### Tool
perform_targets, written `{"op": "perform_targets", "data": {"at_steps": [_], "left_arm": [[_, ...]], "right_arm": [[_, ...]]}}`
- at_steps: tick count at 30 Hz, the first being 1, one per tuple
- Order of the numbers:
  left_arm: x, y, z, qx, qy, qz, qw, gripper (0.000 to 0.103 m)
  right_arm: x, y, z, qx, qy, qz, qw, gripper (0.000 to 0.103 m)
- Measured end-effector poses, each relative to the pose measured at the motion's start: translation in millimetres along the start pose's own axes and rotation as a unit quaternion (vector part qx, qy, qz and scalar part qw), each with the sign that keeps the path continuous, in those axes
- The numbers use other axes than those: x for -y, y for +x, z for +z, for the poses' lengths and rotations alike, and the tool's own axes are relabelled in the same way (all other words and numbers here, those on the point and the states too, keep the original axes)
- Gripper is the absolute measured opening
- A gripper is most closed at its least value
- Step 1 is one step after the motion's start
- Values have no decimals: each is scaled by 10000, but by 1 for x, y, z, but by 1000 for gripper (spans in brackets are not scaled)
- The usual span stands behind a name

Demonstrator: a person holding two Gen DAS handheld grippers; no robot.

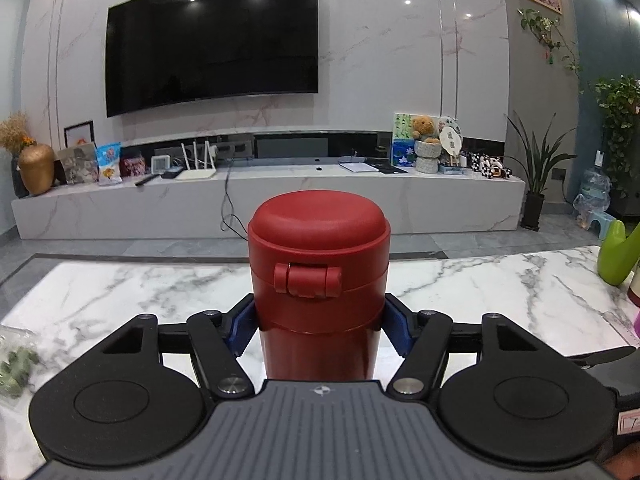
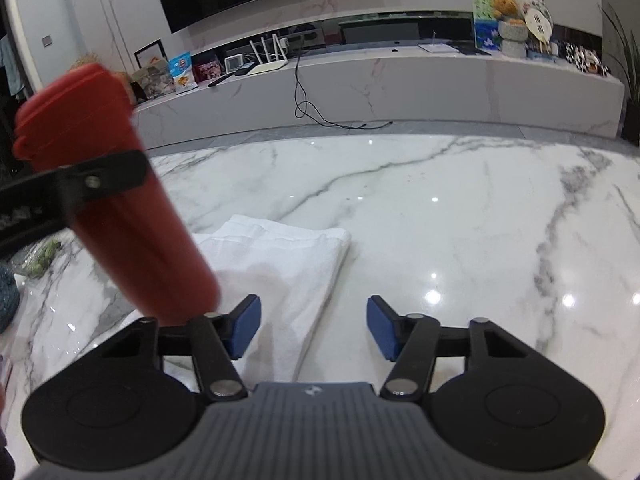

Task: Clean container
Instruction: 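Grasp the tall red bottle with the left gripper while the right gripper returns to the towel, then pinch the white towel edge with the right gripper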

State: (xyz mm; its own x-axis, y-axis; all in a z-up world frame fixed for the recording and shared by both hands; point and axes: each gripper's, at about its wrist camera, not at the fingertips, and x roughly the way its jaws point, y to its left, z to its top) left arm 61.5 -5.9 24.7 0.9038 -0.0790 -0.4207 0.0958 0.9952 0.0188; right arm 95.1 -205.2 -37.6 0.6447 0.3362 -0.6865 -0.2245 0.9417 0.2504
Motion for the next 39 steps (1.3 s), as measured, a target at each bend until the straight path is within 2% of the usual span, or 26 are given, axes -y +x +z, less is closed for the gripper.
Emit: {"op": "perform_targets", "data": {"at_steps": [5, 13, 19, 31, 39], "left_arm": [[-15, -8, 5, 61, -88, 116, 9999, 63], [-40, -13, 3, -54, -213, 346, 9992, 63], [-51, -17, -1, -196, -261, 418, 9986, 63], [-47, -31, -3, -282, -311, 41, 9991, 63], [-32, -40, -8, -325, -171, -309, 9988, 63]], "right_arm": [[-2, 8, -3, -118, 87, 23, 9999, 50], [-14, 15, -8, -210, -255, -12, 9995, 23], [-21, 14, -11, -218, -597, -36, 9980, 10], [11, -30, -25, -460, -92, -96, 9989, 8], [37, -71, -40, -541, -68, -555, 9970, 8]]}}
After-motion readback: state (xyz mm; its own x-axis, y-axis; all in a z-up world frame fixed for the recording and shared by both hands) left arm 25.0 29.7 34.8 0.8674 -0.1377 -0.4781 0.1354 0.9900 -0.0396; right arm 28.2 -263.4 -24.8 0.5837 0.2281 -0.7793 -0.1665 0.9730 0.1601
